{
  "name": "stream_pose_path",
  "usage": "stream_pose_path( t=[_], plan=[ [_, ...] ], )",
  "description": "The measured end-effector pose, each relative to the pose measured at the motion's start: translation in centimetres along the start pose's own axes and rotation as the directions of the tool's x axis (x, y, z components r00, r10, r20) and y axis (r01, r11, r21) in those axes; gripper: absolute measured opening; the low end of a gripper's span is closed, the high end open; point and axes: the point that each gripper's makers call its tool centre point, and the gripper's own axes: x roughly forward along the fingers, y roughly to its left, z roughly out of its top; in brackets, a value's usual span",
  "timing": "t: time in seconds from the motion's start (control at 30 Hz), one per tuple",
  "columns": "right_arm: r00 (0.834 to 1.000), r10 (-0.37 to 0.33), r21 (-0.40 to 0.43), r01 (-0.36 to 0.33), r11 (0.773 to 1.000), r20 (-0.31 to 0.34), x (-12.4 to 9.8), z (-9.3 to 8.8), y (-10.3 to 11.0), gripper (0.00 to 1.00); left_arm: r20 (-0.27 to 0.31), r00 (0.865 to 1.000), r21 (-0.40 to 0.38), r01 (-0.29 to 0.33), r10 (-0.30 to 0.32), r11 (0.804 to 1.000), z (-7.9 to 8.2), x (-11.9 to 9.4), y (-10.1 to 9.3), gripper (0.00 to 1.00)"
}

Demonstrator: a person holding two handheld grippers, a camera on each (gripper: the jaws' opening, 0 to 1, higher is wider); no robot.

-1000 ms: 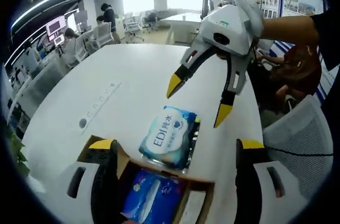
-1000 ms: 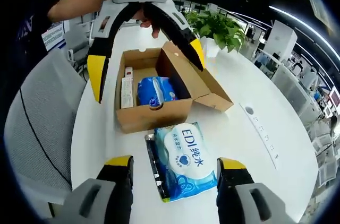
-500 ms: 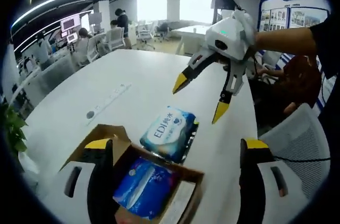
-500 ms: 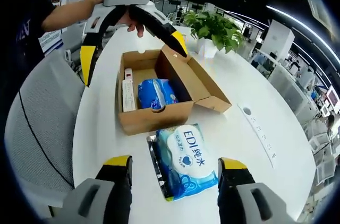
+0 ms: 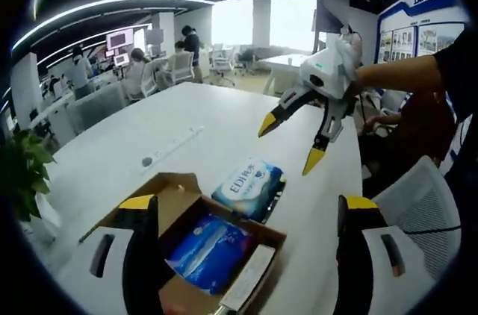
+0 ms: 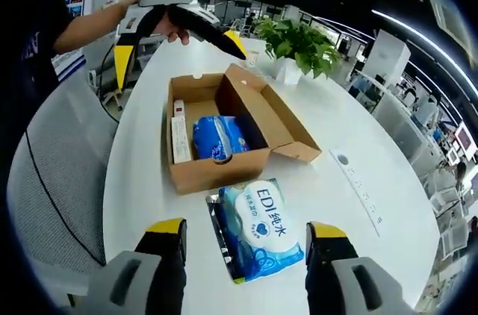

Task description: Operate the shoe box by opening the lid, removing the specified soft item, and placing it in the target area until the item is outside and the box remains undamaged.

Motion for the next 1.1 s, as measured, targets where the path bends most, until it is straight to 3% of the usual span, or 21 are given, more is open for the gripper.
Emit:
stream_pose_path(
  t=[0.2,0.27,0.5,0.77,1.1],
  plan=[
    [1.0,-0.012,-0.041,0.012,0.999,-0.016,0.2,0.7,0.3,0.61,0.025,0.999,-0.03,-0.029,0.03,0.999,-1.2,-2.1,-0.1,0.99],
    [1.0,-0.001,-0.043,0.0,0.999,-0.008,0.3,1.0,0.7,0.61,0.084,0.995,-0.053,-0.053,0.058,0.997,-0.7,-2.8,0.1,0.99],
    [1.0,-0.009,-0.066,0.008,0.998,-0.018,0.7,1.5,0.6,0.61,0.092,0.991,-0.074,-0.093,0.099,0.993,-1.1,-5.0,0.9,0.99],
    [1.0,-0.025,-0.092,0.023,0.996,-0.014,1.4,2.4,0.6,0.53,0.161,0.976,-0.079,-0.137,0.148,0.987,-0.7,-7.3,0.2,0.98],
    [0.998,-0.057,-0.093,0.054,0.994,-0.032,2.8,2.6,0.6,0.55,0.155,0.972,-0.099,-0.163,0.177,0.982,-2.6,-8.8,-0.5,0.99]
  ],
)
